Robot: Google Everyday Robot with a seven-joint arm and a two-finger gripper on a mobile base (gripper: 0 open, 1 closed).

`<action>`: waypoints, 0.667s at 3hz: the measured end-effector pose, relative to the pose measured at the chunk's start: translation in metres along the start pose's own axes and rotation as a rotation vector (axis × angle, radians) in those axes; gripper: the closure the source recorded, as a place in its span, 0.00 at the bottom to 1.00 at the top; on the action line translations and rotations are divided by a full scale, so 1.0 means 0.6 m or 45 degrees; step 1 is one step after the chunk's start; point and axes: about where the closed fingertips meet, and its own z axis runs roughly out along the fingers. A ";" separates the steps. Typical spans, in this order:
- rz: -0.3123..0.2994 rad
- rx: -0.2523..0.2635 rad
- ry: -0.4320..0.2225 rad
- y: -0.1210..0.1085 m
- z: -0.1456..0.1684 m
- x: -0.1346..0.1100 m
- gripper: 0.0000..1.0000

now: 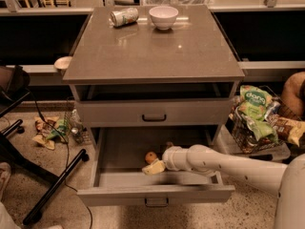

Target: Pick orange from middle drawer and place on counter

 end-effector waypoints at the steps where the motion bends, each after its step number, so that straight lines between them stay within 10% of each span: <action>1: 0.002 0.034 -0.043 0.003 0.035 0.004 0.00; 2: 0.004 0.035 -0.058 0.006 0.049 0.004 0.00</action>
Offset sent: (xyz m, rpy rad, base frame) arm 0.0117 0.0169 -0.0204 0.0194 -0.0452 -0.0419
